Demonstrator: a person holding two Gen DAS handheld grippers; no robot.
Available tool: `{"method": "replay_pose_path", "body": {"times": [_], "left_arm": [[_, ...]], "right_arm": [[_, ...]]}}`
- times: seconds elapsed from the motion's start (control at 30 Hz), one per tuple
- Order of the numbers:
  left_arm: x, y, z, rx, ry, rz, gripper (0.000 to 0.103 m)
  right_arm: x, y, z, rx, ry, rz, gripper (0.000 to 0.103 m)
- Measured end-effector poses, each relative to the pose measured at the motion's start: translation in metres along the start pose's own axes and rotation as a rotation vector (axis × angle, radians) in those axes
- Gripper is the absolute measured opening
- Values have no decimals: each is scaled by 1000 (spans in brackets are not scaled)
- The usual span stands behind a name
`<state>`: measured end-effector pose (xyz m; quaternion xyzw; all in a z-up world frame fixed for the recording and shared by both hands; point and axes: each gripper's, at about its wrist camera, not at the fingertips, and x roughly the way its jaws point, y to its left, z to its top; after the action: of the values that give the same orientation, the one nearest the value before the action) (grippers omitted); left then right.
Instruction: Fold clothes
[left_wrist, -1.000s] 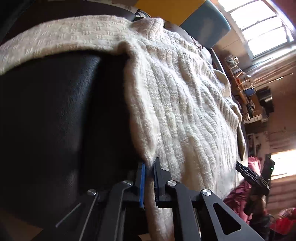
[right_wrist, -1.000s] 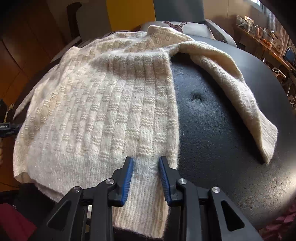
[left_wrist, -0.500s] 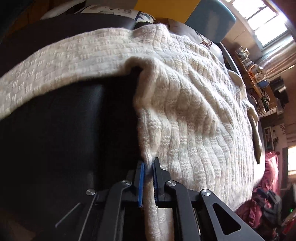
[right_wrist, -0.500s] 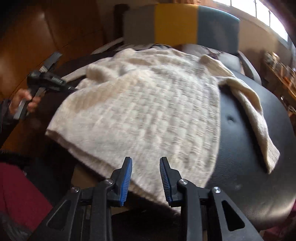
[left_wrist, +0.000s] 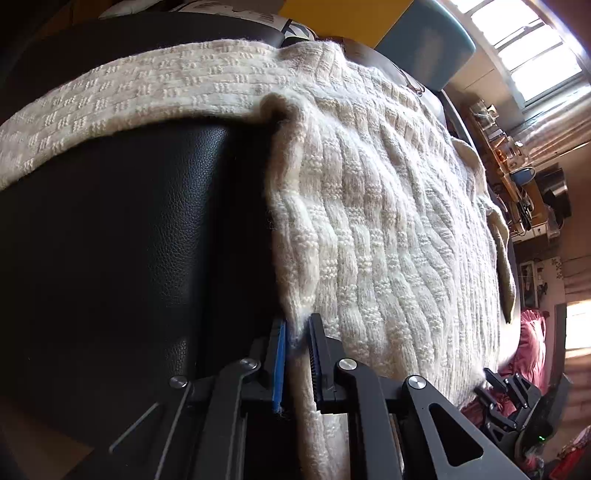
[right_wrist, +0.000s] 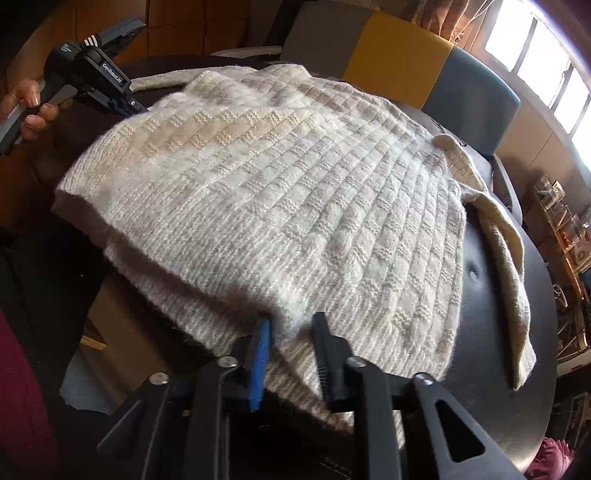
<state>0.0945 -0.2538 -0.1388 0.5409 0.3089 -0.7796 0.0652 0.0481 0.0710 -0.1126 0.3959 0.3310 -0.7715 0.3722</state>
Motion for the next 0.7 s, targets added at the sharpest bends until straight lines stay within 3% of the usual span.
{"method": "replay_pose_path", "body": {"times": [0.13, 0.23, 0.33, 0.43, 0.5, 0.57, 0.6, 0.67, 0.7], "left_arm": [[-2, 2, 0, 2, 6, -7, 12], [-1, -1, 0, 38, 6, 12, 12], [2, -5, 2, 51, 9, 24, 12], [3, -3, 4, 50, 15, 21, 12], [3, -1, 6, 35, 20, 12, 12], [3, 1, 7, 16, 27, 3, 12], [3, 2, 8, 7, 31, -2, 12], [4, 6, 9, -22, 40, -18, 12], [4, 8, 9, -34, 42, -26, 12]], "right_arm": [[-33, -11, 11, 54, -33, 55, 4], [-59, -23, 6, 77, -25, 26, 4], [-38, -34, -20, 102, 109, 11, 2], [-13, -25, -46, 135, 199, 70, 0], [-15, -21, -45, 149, 174, 89, 0], [-32, -33, -35, 225, 91, 184, 1], [-42, -42, -29, 260, 38, 194, 5], [-53, -69, -19, 349, -24, 198, 28], [-52, -84, -16, 408, -48, 188, 29]]}}
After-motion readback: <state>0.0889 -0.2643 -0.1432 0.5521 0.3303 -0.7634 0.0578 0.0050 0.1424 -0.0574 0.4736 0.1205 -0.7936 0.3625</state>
